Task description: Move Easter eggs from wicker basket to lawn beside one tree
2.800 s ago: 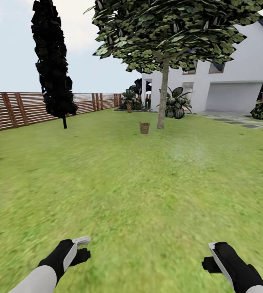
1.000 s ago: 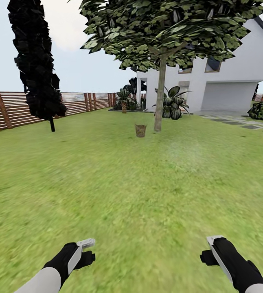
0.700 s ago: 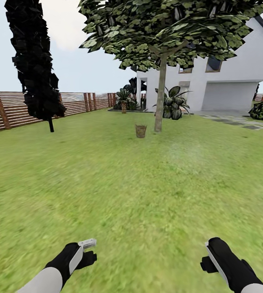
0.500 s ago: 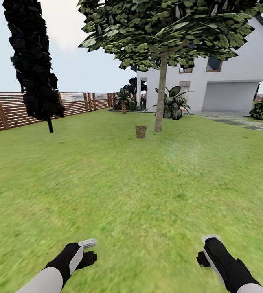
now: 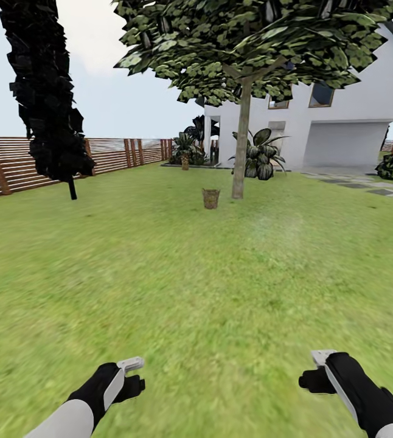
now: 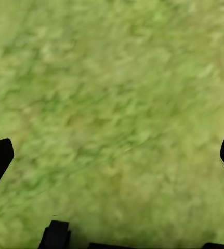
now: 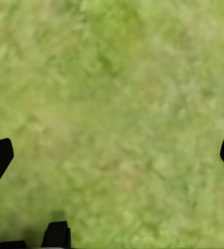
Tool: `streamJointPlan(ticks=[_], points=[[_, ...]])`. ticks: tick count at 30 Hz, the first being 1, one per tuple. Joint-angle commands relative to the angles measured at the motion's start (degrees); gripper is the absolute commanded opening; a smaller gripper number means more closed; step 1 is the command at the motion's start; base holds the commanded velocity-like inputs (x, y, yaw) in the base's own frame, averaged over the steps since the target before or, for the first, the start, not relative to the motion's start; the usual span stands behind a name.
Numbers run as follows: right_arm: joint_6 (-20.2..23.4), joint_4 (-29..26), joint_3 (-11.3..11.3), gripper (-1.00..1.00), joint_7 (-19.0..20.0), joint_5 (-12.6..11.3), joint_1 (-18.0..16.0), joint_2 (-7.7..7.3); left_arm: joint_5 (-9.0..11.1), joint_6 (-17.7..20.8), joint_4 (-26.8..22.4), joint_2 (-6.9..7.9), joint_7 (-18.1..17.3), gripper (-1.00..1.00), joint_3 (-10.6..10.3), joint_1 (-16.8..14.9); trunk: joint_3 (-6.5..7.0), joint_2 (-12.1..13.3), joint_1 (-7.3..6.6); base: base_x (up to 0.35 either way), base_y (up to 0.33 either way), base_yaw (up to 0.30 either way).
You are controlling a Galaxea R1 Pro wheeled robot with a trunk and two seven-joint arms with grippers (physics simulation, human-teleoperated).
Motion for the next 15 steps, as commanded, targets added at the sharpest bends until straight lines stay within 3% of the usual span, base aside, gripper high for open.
streamJointPlan(ticks=[1,9,15], points=[[0.2,0.0,0.3,1.00,0.2,0.3,0.0,-0.10,0.0,0.3,-0.1,-0.05,0.2,1.00,0.3,0.0,-0.07,0.0,0.04,0.343,0.000,0.000],[0.3,0.1,0.2,1.00,0.1,0.8,0.0,-0.23,0.1,0.3,1.5,-0.13,0.2,1.00,0.3,0.0,-0.07,0.0,0.04,0.343,0.000,0.000],[0.3,0.4,0.2,1.00,-3.8,0.5,0.0,-0.15,0.1,0.3,1.7,-0.17,0.2,1.00,0.3,0.0,-0.07,0.0,0.04,0.343,0.000,0.000]])
